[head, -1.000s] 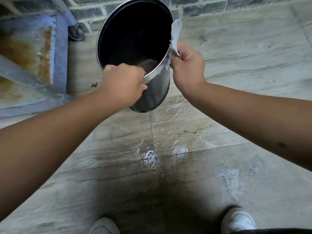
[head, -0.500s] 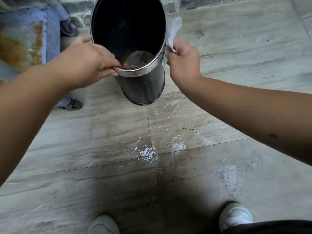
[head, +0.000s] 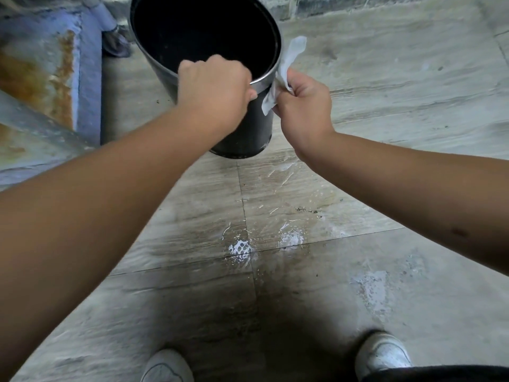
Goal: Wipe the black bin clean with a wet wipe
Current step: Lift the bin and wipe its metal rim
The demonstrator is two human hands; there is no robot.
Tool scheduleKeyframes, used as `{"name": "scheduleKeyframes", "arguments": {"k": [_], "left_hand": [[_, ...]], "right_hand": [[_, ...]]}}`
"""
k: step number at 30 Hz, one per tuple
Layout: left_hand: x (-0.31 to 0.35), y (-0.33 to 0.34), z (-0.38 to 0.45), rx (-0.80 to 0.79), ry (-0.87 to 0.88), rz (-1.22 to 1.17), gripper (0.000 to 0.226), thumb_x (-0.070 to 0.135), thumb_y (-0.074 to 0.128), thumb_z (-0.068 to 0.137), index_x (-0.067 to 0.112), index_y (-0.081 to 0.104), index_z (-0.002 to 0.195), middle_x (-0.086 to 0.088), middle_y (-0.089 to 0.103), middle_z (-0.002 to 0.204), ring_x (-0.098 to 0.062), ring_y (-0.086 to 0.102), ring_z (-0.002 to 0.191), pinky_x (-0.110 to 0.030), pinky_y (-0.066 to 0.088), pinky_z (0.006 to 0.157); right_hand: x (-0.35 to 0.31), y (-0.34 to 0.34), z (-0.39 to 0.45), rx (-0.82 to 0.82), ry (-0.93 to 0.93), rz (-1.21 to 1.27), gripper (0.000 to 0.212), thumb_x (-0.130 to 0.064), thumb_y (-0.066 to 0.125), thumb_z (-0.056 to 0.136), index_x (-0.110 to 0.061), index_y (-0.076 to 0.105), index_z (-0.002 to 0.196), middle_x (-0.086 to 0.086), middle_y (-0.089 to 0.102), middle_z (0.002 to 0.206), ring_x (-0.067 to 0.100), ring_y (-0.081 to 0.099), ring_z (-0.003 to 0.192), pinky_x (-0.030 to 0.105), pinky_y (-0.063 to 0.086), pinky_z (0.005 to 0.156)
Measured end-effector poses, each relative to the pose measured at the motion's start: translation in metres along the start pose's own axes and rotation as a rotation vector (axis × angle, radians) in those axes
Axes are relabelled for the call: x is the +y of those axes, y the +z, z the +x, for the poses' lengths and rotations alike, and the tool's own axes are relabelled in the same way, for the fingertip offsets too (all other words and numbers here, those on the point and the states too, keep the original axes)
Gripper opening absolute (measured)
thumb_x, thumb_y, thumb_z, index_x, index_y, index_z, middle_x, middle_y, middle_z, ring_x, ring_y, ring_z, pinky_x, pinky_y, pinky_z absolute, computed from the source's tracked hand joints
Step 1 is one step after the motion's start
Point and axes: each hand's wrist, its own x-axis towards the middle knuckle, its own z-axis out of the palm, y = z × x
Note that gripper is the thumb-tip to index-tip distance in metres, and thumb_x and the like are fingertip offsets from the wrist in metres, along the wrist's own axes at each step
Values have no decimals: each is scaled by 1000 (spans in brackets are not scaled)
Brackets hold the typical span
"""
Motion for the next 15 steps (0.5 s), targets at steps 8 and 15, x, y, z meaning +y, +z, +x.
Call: {"name": "scheduleKeyframes", "arguments": {"k": [8,15], "left_hand": [[-70,-9,-3,-169,242,-70,55,57,47,89,21,53,131,-15,60,129,-31,46,130,-56,24,105],[-115,-3,-28,18,259,-83,17,18,53,95,11,69,97,-10,71,101,-31,61,108,-55,24,101]], "right_hand": [[-10,4,-1,-24,36,10,42,-5,53,91,-36,66,66,-10,63,65,12,57,69,46,56,80],[-12,8,1,15,94,15,43,-1,48,85,-32,68,63,1,64,64,16,55,69,44,55,77]]}}
